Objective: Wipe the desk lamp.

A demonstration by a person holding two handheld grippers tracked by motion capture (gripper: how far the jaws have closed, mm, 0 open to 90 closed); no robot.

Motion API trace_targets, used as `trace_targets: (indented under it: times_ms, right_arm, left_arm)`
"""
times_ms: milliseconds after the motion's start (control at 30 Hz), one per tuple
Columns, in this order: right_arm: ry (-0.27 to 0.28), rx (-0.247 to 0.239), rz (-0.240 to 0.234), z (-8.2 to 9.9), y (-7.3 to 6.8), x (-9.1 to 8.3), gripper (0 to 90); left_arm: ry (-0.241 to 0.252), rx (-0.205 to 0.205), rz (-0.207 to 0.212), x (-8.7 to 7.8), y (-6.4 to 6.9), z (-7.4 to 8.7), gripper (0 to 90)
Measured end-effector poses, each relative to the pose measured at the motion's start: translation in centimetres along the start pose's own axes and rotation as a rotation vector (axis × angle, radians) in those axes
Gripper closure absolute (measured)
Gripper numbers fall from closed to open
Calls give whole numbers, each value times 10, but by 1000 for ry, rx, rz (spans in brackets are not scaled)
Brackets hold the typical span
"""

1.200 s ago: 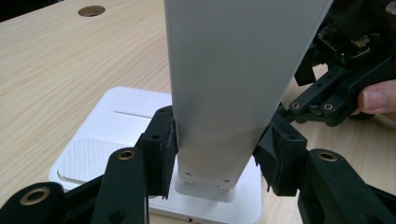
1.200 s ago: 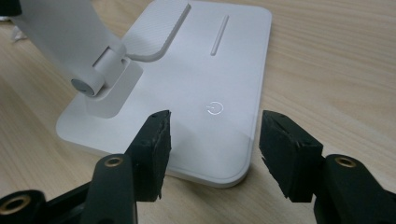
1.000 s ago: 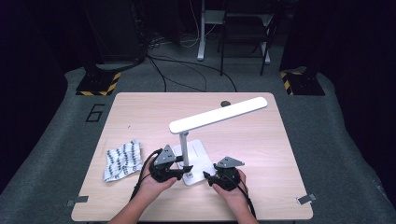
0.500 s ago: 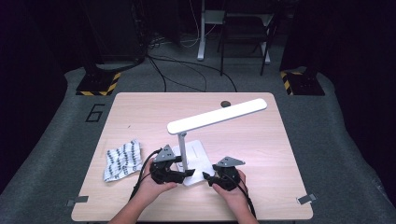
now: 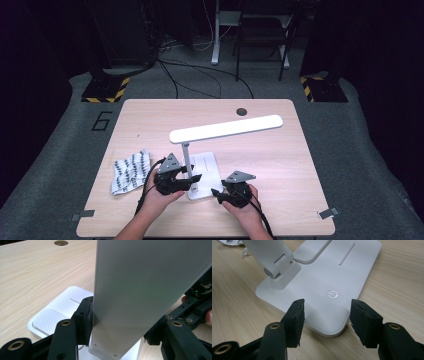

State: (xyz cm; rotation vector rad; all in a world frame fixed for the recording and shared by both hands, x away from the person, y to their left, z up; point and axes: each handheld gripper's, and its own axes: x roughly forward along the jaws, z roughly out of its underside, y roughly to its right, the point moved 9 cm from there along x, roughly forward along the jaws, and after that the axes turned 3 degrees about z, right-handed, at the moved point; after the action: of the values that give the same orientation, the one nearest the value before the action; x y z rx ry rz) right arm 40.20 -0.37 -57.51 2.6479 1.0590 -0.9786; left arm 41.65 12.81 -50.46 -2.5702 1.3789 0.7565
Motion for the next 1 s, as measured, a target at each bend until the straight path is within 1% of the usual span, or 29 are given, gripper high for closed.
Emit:
trace_targets:
  times_ms: [67, 100, 133, 167, 200, 233, 267, 333, 367, 400, 433, 467, 500, 533, 567, 600, 633, 667, 700, 733, 767, 800, 833, 867, 900, 933, 967, 1000]
  right_arm:
    - [-5, 11, 7, 0, -3, 0, 453]
    - [-3, 4, 5, 0, -3, 1, 453]
    - [0, -8, 8, -1, -3, 2, 453]
    - [1, -5, 6, -1, -5, 2, 453]
    - [3, -19, 8, -1, -4, 2, 453]
    - [1, -9, 6, -1, -6, 2, 453]
    - [4, -25, 14, -1, -5, 2, 453]
    - [15, -28, 19, -3, -5, 2, 455]
    - [14, -26, 15, -3, -6, 2, 458]
    - [19, -25, 7, -4, -8, 2, 559]
    - [35, -6, -83, -5, -16, 1, 576]
    - [32, 26, -171, -5, -25, 2, 559]
    - [31, 6, -160, -6, -30, 4, 555]
    - [23, -37, -104, -6, -31, 4, 549]
    - [17, -123, -37, -7, -32, 5, 538]
    - [18, -139, -27, -8, -34, 4, 528]
    - [20, -138, -29, -8, -34, 4, 522]
    - [14, -129, -22, -7, -33, 3, 515]
    - [16, -115, 0, -7, -27, 3, 505]
    - [20, -95, 4, -7, -22, 3, 496]
    - [22, -77, 2, -7, -19, 3, 489]
    - [22, -48, 4, -6, -14, 3, 481]
    - [25, -15, 5, -6, -9, 2, 480]
    - [27, 12, 4, -6, -6, 2, 478]
    - [34, 26, 5, -6, -3, 1, 475]
    - [31, 38, 17, -6, 0, 1, 473]
    - [30, 56, 24, -6, 1, 0, 472]
    - [28, 63, 24, -5, 1, 0, 472]
  left_arm:
    - [4, 8, -16, 0, -2, -1, 514]
    - [6, 1, -21, 0, -3, -1, 518]
    - [5, 3, -24, 1, -5, -1, 522]
    - [4, -4, -22, 1, -5, -1, 525]
    - [8, -7, -23, 1, -6, -2, 527]
    - [9, -8, -24, 2, -7, -3, 529]
    - [2, 1, -24, 2, -8, -3, 532]
    - [16, -7, -25, 3, -9, -5, 534]
    - [14, -6, -22, 3, -10, -5, 535]
    - [27, -11, -18, 4, -10, -6, 536]
    - [17, -6, -11, 7, -8, -6, 535]
    - [11, 19, -22, 10, -8, -7, 538]
    - [14, 15, -29, 11, -8, -8, 544]
    - [4, 24, -37, 12, -9, -9, 549]
    - [7, 21, -42, 14, -9, -10, 553]
    - [14, 20, -45, 15, -10, -10, 555]
    - [27, 17, -47, 16, -11, -11, 555]
    - [27, 18, -51, 17, -12, -12, 557]
    - [30, 18, -57, 17, -14, -12, 560]
    - [33, 8, -56, 18, -14, -12, 562]
    - [31, 21, -72, 18, -16, -13, 564]
    - [30, 19, -82, 19, -18, -13, 569]
    - [28, 15, -88, 19, -20, -14, 575]
    - [37, 3, -107, 20, -23, -15, 583]
    - [30, 5, -120, 19, -26, -15, 592]
    - [35, -11, -129, 19, -29, -16, 615]
    - [41, -18, -135, 19, -32, -16, 638]
    - [39, -26, -133, 18, -35, -16, 651]
